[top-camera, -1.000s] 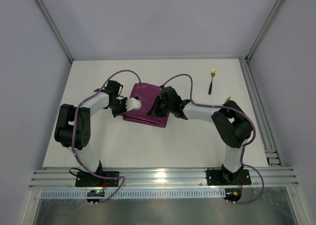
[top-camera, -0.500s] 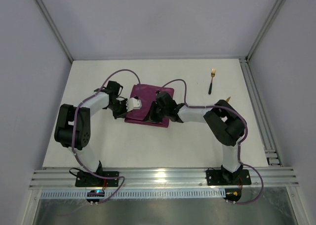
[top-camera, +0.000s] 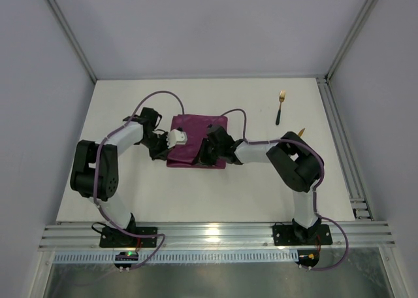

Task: Fold the napkin into a case and place the utensils inside
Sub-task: Move the lower triangle-folded napkin to the center of the board.

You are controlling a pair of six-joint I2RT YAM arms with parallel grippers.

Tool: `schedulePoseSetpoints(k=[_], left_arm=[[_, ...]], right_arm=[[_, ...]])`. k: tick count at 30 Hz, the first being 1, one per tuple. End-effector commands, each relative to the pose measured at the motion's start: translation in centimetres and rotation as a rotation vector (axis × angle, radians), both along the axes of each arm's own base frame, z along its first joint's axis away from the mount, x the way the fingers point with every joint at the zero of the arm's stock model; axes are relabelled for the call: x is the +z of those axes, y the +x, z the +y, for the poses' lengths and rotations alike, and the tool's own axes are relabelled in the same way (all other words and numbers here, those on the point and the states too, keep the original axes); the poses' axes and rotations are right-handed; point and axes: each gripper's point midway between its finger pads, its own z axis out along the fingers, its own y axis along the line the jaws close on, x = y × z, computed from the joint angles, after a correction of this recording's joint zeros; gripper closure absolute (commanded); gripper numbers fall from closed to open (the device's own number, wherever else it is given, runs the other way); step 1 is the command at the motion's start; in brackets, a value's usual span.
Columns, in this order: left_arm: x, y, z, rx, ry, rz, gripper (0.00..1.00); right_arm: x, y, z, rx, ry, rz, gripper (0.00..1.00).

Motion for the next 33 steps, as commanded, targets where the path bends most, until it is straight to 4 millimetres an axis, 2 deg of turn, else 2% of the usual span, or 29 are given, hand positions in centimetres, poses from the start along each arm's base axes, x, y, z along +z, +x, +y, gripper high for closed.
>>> schedulePoseSetpoints(k=[1,9,13,15,17,22,28,30,33], left_arm=[[2.3,0.0,-0.9,0.009,-0.059,-0.018,1.00],[2.3,-1.7,-0.8,0.009,-0.046,0.018,1.00],[2.9,-2.4,-1.0,0.001,-0.036,0.018,1.00],[2.9,-2.6,-1.1,-0.004,-0.018,0.006,1.00],[2.5,-3.0,-1.2,-0.013,0.013,0.003,1.00],[0.7,-3.9,-1.0,-0.011,0.065,0.014,1.00],[0.5,-4.6,-1.5,-0.020,0.089,-0.004,1.00],[0.3,-4.8,-1.6,-0.014,0.092,-0.001,1.00],[0.1,-5.1,-1.9,-0.014,0.101,0.002,1.00]], right_arm=[[1.4,0.3,0.5,-0.006,0.032,-0.040,0.96],[2.5,-0.5,-0.4,-0.003,0.031,-0.057,0.96],[4.0,-0.8,-0.9,0.012,0.025,-0.085,0.96],[5.4,-0.7,-1.3,0.022,0.011,-0.130,0.96],[5.8,-0.9,-2.7,0.016,-0.051,-0.141,0.94],[4.9,-1.5,-6.7,0.005,-0.206,-0.146,0.78],[3.1,-1.0,-11.2,-0.030,-0.324,-0.115,0.53],[2.8,-0.9,-12.1,-0.038,-0.359,-0.116,0.48],[2.6,-0.4,-13.2,-0.034,-0.411,-0.132,0.46]])
